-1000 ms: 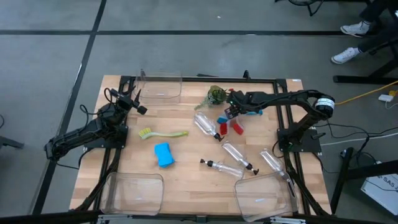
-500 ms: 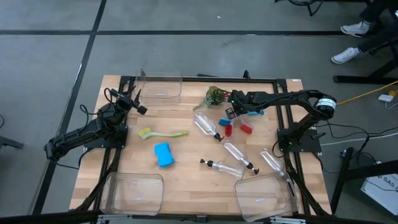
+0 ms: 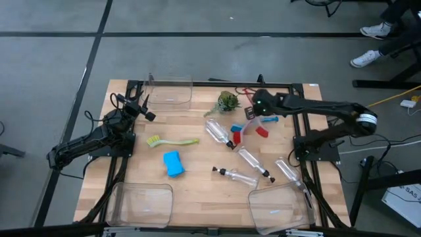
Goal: Pick & Place Kitchen Sink Supplies
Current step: Put the red dish brush into the bottom right transparent bin
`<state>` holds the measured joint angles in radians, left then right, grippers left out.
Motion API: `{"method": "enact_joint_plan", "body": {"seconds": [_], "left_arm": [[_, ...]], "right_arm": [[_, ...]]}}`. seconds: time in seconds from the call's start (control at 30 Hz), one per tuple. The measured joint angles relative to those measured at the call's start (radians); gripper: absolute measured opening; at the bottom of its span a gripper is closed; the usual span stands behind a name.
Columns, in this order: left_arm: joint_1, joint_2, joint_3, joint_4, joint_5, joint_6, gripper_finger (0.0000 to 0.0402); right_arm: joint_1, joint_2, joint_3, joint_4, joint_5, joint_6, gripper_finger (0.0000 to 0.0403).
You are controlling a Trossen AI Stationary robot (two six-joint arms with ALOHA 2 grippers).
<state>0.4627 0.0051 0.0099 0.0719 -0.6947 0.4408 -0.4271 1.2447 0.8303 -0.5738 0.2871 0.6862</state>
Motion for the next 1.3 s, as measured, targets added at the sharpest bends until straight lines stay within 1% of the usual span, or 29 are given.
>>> {"method": "enact_joint_plan", "body": {"seconds": [0.2,0.3,0.43,0.57,0.67,0.87,0.93,1.03,1.3], "left_arm": [[0.000,0.000,0.000,0.000,0.000,0.000,0.0125],[0.000,0.000,0.000,0.000,0.000,0.000,0.0125],[0.000,0.000,0.000,0.000,0.000,0.000,0.0125],[0.000,0.000,0.000,0.000,0.000,0.000,0.0125],[0.000,0.000,0.000,0.000,0.000,0.000,0.0125],[0.000,0.000,0.000,0.000,0.000,0.000,0.0125],[0.000,0.000,0.000,0.000,0.000,0.000,0.0125],[0.000,0.000,0.000,0.000,0.000,0.000,0.0125],[0.000,0.000,0.000,0.000,0.000,0.000,0.0125]], "right_arm": [[0.008,-0.163,0.000,0.008,0.004,0.072,0.0052],[0.030,-0.238,0.000,0.023,0.032,0.100,0.0052],[0.078,-0.312,0.001,0.088,0.070,0.122,0.0052],[0.146,-0.346,0.001,0.218,0.117,0.090,0.0052],[0.197,-0.343,0.001,0.358,0.145,0.043,0.0052],[0.244,-0.305,0.002,0.646,0.147,-0.130,0.0052],[0.251,-0.293,0.002,0.728,0.125,-0.178,0.0052],[0.264,-0.278,0.002,0.812,0.044,-0.206,0.0052],[0.345,-0.242,0.080,0.808,-0.144,-0.201,0.0054]]}}
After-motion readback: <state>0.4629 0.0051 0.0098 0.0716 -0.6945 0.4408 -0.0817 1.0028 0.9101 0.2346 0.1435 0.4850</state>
